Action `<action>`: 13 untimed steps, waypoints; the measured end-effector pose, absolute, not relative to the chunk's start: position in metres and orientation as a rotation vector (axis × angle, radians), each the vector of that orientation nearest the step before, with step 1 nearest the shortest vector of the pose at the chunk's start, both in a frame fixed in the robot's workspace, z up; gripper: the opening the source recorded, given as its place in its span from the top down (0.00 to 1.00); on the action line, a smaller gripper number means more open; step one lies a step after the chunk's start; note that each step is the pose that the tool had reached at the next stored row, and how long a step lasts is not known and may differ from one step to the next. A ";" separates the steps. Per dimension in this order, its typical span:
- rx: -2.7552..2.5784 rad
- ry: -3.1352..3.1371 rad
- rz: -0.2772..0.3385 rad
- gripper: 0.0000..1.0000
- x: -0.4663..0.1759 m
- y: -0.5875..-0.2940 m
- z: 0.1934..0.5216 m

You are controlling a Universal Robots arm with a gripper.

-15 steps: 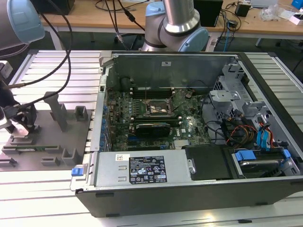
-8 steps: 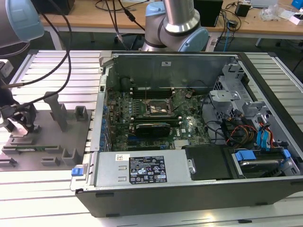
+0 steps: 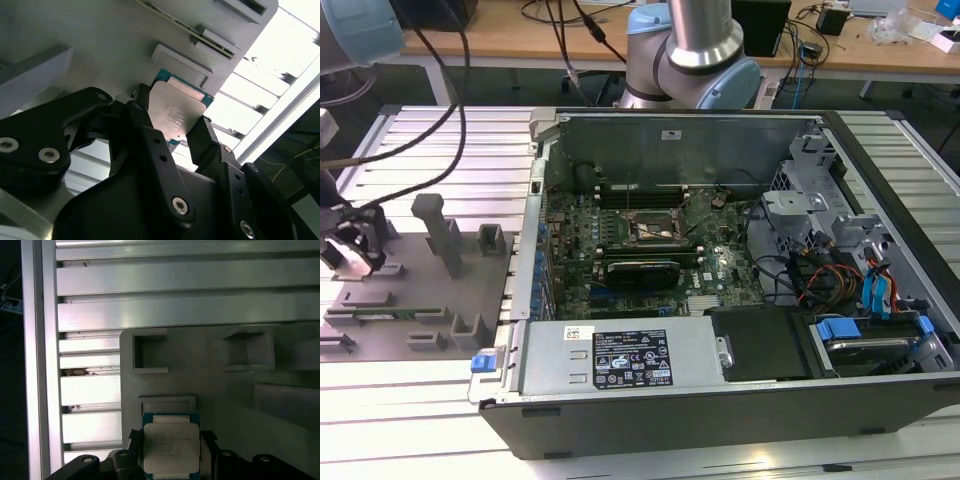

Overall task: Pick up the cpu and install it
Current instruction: 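Pick up the cpu and move it towards the insertion slot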

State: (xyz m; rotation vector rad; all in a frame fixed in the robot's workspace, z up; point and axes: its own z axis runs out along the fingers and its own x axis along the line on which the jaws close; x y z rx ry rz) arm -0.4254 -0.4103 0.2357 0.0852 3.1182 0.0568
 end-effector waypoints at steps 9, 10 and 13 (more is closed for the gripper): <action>0.085 3.118 0.056 0.46 -0.425 -0.410 0.261; 0.085 3.118 0.056 0.46 -0.425 -0.410 0.263; 0.085 3.118 0.056 0.46 -0.425 -0.410 0.271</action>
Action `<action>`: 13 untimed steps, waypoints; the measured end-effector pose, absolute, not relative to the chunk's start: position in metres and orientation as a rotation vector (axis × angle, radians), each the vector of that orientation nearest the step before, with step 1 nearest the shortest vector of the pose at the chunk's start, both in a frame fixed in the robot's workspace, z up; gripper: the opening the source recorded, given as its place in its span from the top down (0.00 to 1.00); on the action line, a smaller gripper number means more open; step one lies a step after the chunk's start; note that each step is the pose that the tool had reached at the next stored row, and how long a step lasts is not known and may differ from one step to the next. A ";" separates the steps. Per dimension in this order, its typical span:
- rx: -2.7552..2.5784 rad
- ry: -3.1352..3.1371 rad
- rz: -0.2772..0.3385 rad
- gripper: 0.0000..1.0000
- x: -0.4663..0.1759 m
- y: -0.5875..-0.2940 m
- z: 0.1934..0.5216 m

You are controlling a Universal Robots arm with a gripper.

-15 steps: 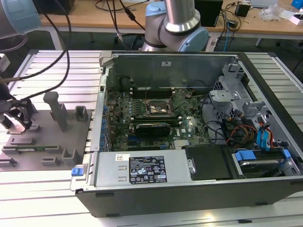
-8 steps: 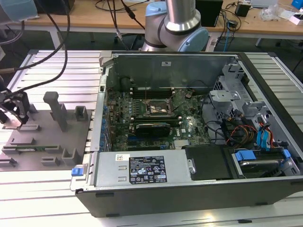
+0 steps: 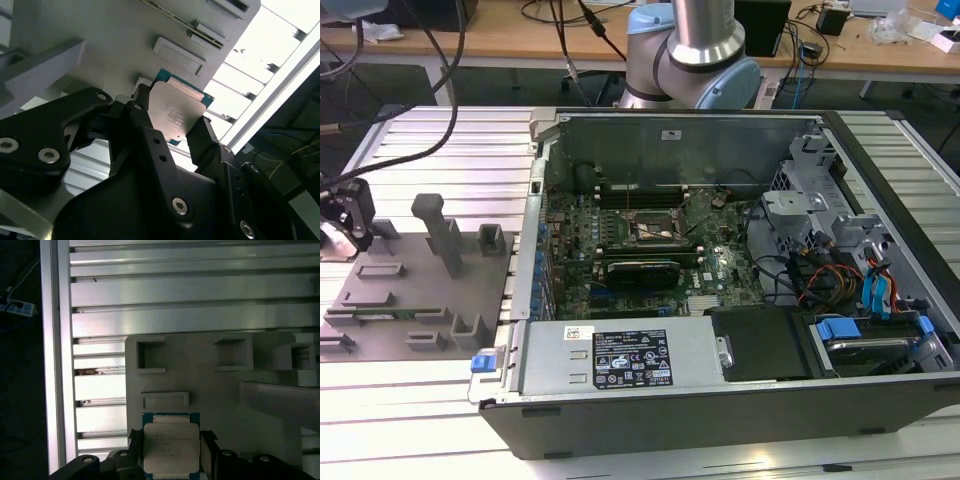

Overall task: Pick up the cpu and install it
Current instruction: 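Pick up the cpu and move it towards the insertion slot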

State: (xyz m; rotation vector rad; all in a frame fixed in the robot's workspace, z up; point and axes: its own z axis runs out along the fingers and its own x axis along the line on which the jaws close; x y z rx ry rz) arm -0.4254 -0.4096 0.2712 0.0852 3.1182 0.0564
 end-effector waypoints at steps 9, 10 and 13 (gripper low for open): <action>0.085 3.118 0.056 0.46 -0.425 -0.409 0.301; 0.085 3.118 0.056 0.46 -0.425 -0.409 0.306; 0.085 3.118 0.056 0.46 -0.425 -0.408 0.315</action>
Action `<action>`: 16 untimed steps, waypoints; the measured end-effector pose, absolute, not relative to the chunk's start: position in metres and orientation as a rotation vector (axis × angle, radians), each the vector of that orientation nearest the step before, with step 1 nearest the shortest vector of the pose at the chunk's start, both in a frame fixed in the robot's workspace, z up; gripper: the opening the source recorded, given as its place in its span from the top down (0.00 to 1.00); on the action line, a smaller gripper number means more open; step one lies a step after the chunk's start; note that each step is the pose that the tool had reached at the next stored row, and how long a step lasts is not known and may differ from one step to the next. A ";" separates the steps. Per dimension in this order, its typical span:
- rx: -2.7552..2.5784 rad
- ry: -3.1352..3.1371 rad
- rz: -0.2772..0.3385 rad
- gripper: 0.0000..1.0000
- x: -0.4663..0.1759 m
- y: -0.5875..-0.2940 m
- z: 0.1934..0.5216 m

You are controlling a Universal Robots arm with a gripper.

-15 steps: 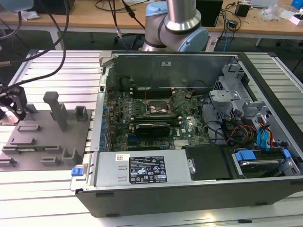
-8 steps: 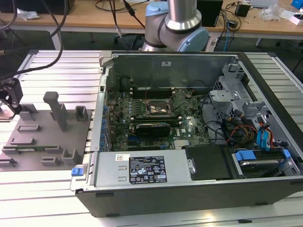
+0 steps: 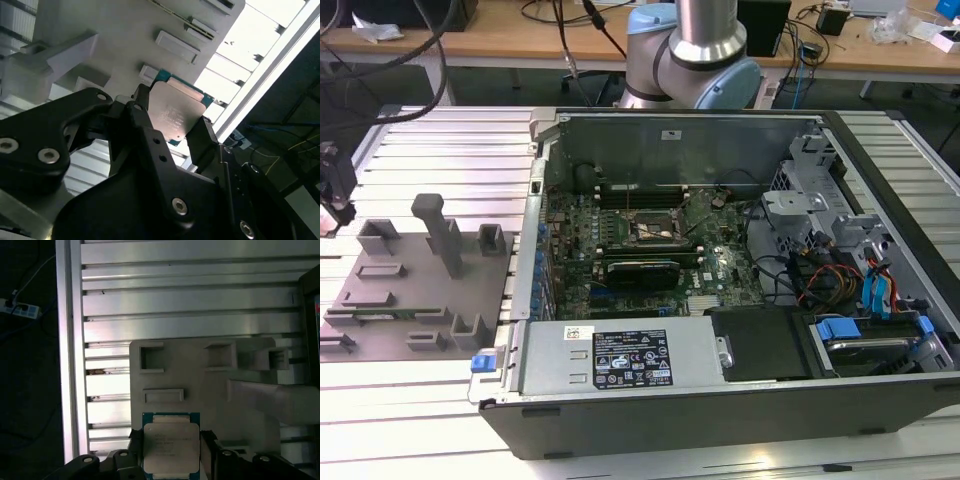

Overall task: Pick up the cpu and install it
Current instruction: 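Pick up the cpu and move it towards the insertion slot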

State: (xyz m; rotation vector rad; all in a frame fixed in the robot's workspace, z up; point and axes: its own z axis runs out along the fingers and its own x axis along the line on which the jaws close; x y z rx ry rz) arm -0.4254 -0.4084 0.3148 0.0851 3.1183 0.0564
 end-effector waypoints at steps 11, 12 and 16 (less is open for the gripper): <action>0.085 3.118 0.056 0.46 -0.425 -0.408 0.348; 0.085 3.118 0.056 0.46 -0.425 -0.408 0.351; 0.085 3.118 0.056 0.46 -0.425 -0.407 0.362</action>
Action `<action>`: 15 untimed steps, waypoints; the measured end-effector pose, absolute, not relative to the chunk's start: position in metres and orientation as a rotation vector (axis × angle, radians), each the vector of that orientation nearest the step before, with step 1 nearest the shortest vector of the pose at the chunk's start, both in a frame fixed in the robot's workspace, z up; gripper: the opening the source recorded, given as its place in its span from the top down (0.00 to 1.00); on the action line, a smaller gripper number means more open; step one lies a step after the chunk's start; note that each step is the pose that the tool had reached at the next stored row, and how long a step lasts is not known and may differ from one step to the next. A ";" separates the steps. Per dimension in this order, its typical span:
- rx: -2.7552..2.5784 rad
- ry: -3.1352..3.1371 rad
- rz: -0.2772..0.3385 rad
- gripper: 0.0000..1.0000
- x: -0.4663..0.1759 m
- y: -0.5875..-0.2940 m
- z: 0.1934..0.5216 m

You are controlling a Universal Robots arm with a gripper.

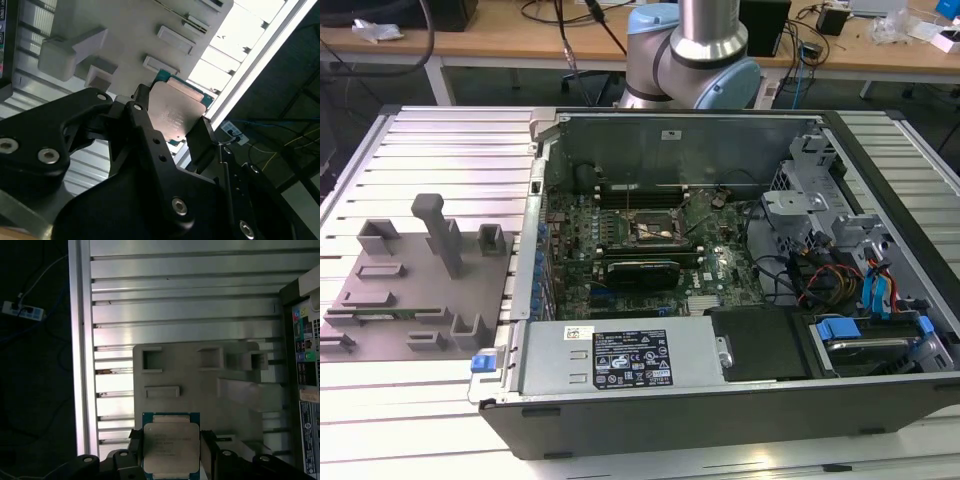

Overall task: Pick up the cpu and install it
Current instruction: 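Pick up the cpu and move it towards the insertion slot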

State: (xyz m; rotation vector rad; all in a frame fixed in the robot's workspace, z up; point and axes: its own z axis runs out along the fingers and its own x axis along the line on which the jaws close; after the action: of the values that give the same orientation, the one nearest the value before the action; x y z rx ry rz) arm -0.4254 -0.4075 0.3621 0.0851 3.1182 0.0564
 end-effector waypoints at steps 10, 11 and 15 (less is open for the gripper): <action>0.085 3.118 0.056 0.46 -0.425 -0.407 0.390; 0.085 3.118 0.056 0.46 -0.425 -0.407 0.393; 0.085 3.118 0.056 0.46 -0.425 -0.407 0.401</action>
State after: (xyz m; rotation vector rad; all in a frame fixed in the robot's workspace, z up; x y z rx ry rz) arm -0.4254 -0.4066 0.4010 0.0851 3.1181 0.0564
